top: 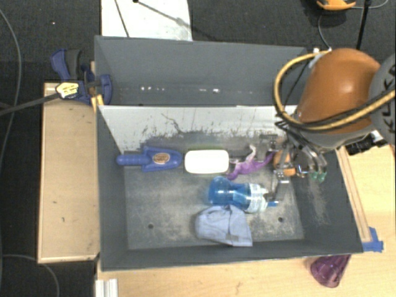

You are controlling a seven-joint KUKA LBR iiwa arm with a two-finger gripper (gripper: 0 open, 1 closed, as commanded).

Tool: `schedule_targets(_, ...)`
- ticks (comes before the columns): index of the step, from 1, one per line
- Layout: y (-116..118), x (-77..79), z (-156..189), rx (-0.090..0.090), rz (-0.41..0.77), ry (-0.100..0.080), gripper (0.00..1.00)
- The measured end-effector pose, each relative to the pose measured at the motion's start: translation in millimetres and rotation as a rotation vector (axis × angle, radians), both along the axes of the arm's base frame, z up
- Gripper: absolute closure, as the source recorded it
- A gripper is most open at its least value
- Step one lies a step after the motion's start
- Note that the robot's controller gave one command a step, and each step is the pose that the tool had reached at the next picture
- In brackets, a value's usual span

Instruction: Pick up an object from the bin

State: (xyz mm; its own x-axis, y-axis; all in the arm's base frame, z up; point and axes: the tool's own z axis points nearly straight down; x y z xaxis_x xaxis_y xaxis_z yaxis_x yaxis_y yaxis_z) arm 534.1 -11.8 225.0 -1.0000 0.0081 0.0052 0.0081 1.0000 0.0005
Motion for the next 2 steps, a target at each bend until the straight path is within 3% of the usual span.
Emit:
schedule_targets(1,0.0,1.3,4.6,0.0,0.0,-0.008,0.0)
schedule_targets(2,19.3,-6.3,-33.0,-0.001,0.048,-0.014,0.0)
